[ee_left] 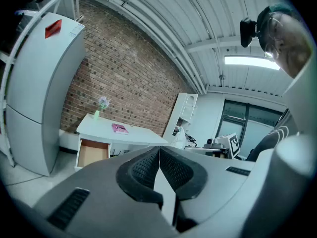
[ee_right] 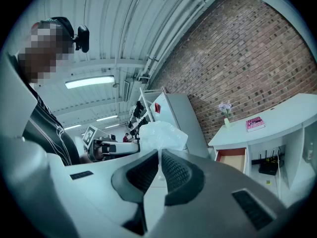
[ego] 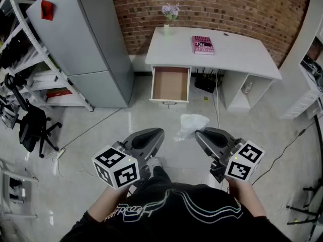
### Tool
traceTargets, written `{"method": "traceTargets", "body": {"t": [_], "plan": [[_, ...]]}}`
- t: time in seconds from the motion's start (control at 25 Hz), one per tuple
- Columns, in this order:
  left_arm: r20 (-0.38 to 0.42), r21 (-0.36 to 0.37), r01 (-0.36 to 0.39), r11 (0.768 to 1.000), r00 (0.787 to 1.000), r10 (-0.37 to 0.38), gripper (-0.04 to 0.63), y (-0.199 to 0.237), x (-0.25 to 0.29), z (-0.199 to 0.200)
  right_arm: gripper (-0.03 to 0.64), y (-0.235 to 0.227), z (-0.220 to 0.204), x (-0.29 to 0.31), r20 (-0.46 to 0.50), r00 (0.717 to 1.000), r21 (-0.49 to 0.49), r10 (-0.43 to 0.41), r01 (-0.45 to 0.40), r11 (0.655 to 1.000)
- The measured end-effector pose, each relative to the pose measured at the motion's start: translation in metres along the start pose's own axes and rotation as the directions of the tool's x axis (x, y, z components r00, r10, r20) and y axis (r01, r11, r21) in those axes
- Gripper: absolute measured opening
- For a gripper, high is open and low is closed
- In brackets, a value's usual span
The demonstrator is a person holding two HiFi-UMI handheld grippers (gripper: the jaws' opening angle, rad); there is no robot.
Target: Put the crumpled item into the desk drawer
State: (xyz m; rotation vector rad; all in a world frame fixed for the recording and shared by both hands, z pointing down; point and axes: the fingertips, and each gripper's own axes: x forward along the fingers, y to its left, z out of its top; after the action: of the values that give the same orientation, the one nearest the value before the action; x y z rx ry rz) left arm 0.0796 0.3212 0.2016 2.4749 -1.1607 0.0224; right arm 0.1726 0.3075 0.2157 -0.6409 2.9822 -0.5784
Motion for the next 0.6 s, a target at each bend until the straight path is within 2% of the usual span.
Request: {"method": "traceTargets", "body": {"t": [0.36,0.6], "plan": [[0.008,0.014,0.000,1.000,1.000,0.000,0.021,-0.006,-0.004,0.005,0.052,0.004,0.012,-0.009,0.022,1.000,-0.030,-0.009,0.010,0.999],[0.011,0.019,0.003,1.000,1.000,-0.003,0.022,-0.005,0.007,0.008,0.052,-0.010,0.018,-0.013,0.030,0.999,-0.023,-0.013,0.014,1.000]]}}
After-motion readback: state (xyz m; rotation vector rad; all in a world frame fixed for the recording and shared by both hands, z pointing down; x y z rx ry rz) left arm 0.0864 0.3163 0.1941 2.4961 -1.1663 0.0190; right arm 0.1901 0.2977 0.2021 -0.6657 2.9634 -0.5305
